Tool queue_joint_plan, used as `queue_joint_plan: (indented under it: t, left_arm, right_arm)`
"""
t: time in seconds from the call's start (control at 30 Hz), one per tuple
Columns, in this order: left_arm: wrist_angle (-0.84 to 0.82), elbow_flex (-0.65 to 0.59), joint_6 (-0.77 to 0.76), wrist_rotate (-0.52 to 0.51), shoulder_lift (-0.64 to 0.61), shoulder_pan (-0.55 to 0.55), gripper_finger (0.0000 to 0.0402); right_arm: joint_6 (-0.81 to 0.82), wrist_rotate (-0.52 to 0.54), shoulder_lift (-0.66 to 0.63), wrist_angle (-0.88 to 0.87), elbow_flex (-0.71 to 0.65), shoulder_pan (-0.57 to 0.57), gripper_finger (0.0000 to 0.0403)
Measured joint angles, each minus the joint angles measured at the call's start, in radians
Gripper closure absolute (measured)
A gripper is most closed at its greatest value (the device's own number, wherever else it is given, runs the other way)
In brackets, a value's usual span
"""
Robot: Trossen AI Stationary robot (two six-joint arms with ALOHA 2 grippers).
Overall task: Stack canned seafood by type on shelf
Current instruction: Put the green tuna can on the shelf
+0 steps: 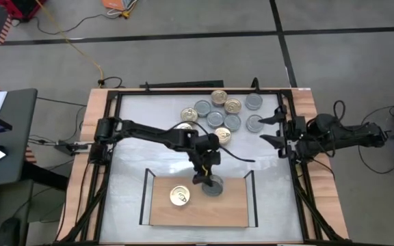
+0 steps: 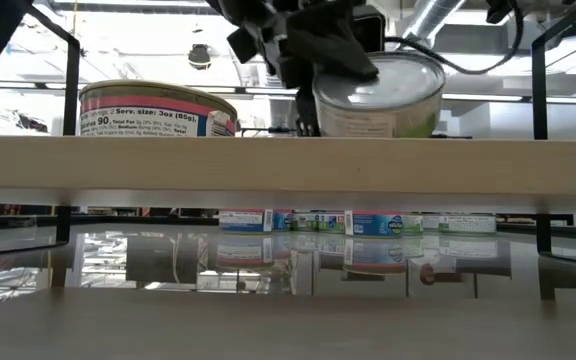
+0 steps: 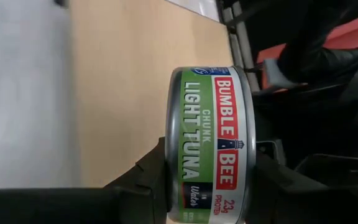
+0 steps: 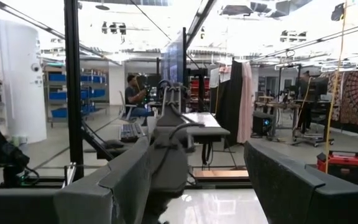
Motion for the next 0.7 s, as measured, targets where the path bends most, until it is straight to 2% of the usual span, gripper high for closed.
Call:
queue_joint_plan:
  t: [0.17, 0.4, 0.7]
  left_arm:
    - [0.035, 0.001, -0.046, 0.043, 0.031, -0.028, 0.0267]
    - [0.016, 0.001, -0.044, 0.022, 0.044, -0.068, 0.0259]
    - [0.02, 0.001, 0.001, -0.04, 0.043, -0.066, 0.0167]
  right_arm:
    - [0.0, 0.0, 0.001, 0.002, 0.0, -0.002, 0.0121]
    - [0.0, 0.0, 0.002, 0.006, 0.0, -0.001, 0.0121]
    - [0.0, 0.0, 0.002, 0.008, 0.0, -0.001, 0.0121]
